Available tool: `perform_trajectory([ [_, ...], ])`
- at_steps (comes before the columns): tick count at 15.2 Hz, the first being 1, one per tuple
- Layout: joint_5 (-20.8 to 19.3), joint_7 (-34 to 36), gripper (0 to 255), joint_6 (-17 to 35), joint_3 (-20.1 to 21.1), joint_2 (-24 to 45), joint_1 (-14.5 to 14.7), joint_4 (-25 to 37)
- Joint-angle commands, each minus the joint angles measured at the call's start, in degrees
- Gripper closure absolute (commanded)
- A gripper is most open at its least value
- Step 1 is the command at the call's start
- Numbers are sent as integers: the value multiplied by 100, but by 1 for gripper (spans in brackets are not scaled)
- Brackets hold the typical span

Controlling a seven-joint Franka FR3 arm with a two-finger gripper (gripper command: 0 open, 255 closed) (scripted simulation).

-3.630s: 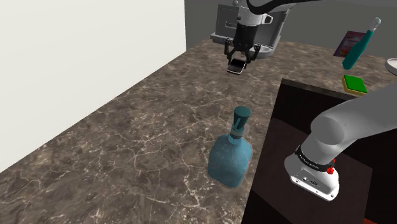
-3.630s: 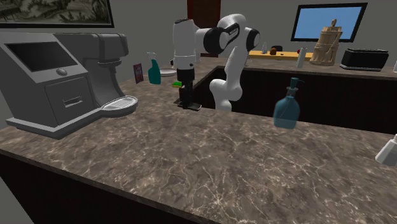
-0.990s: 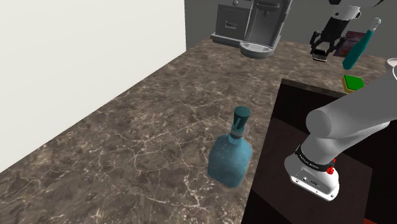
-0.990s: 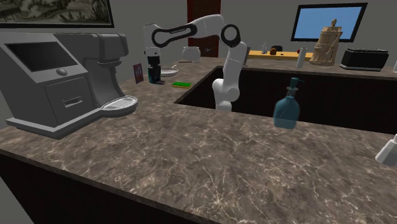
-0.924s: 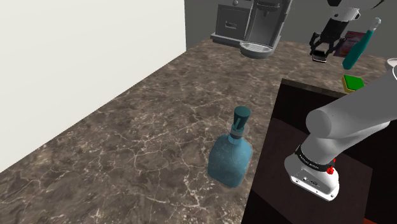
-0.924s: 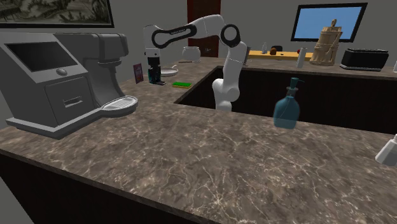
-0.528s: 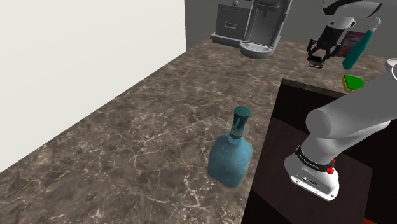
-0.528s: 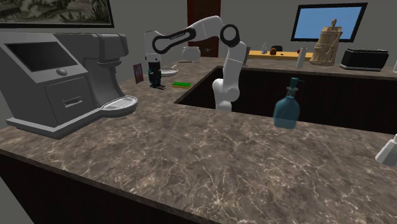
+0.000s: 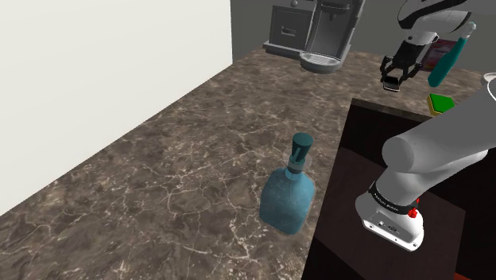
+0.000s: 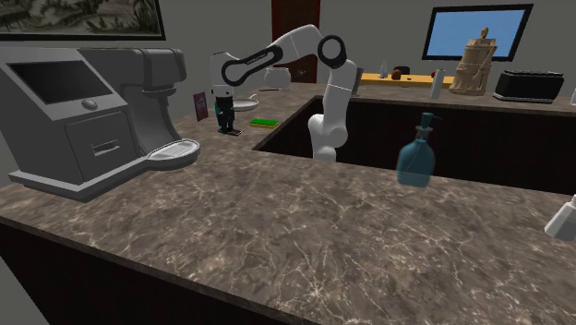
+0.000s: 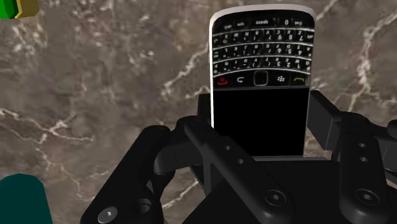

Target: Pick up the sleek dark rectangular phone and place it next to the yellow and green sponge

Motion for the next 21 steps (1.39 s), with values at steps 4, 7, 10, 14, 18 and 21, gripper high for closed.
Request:
perform_trajectory([
  [4,0,1,255,8,0,1,0,-10],
  [7,1,0,0,13,0,4,0,-11],
  [10,0,1,0,8,0,1,0,-10],
  [14,-25,31,0,-731,53,-122,1,615],
  [18,-25,31,0,-731,53,-123,1,615],
  [21,-25,31,0,-731,53,-122,1,615],
])
